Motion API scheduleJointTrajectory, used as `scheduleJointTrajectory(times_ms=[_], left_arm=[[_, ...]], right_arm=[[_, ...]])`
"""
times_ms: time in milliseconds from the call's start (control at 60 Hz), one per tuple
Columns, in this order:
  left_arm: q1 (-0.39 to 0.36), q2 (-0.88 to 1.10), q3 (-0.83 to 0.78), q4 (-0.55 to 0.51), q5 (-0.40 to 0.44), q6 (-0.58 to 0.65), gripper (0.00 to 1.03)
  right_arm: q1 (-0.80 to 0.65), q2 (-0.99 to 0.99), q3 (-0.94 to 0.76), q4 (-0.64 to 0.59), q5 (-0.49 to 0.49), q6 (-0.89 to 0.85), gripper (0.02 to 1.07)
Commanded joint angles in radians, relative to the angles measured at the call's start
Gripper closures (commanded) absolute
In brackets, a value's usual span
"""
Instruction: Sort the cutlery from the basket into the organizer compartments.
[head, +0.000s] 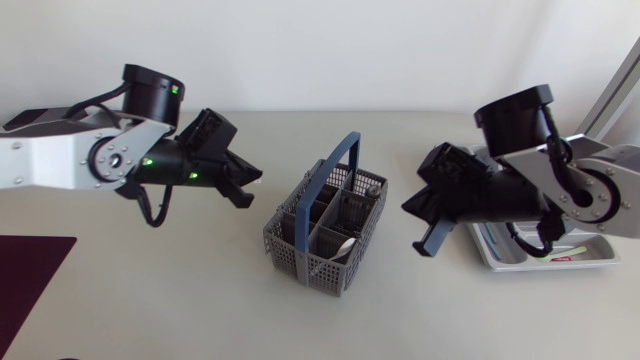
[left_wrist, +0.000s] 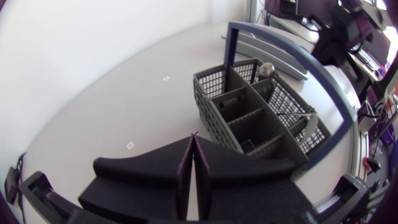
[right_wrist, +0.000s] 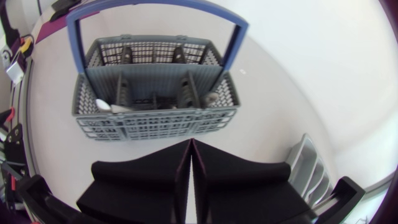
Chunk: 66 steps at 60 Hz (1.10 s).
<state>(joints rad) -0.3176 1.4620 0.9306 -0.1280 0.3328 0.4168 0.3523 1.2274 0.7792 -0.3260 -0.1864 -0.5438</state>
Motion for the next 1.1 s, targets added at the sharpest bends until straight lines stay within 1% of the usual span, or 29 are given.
scheduleJointTrajectory(times_ms=[0,50,133,217,333,383,533,700,783,833,950,1083], left_arm=[[-0.008,-0.106,-0.107,-0.036,0.003,0.063,1.0],[-0.012,-0.146,-0.134,-0.056,0.005,0.071,1.0],[-0.037,-0.216,-0.187,-0.09,0.005,0.093,1.0],[-0.066,-0.27,-0.237,-0.122,0.012,0.114,1.0],[-0.104,-0.279,-0.277,-0.136,0.037,0.119,1.0],[-0.13,-0.276,-0.292,-0.136,0.045,0.119,1.0],[-0.189,-0.242,-0.308,-0.13,0.058,0.119,1.0],[-0.182,-0.146,-0.297,-0.078,0.058,0.117,1.0],[-0.178,-0.118,-0.297,-0.051,0.058,0.114,1.0],[-0.173,-0.103,-0.299,-0.032,0.058,0.114,1.0],[-0.156,-0.078,-0.296,0.01,0.058,0.108,1.0],[-0.127,-0.051,-0.279,0.047,0.058,0.106,1.0]], right_arm=[[-0.079,0.052,0.038,0.03,-0.042,0.056,1.02],[-0.107,0.08,0.057,0.042,-0.058,0.079,1.02],[-0.15,0.138,0.088,0.093,-0.076,0.133,1.02],[-0.171,0.216,0.135,0.111,-0.084,0.174,1.02],[-0.196,0.331,0.206,0.131,-0.116,0.22,1.02],[-0.207,0.38,0.239,0.131,-0.151,0.243,1.02],[-0.208,0.485,0.33,0.133,-0.168,0.283,1.02],[-0.199,0.583,0.427,0.113,-0.209,0.304,1.02],[-0.187,0.636,0.48,0.067,-0.228,0.308,1.02],[-0.185,0.656,0.502,0.036,-0.257,0.304,1.02],[-0.17,0.662,0.497,-0.005,-0.28,0.275,1.02],[-0.159,0.623,0.445,-0.016,-0.303,0.262,1.02]])
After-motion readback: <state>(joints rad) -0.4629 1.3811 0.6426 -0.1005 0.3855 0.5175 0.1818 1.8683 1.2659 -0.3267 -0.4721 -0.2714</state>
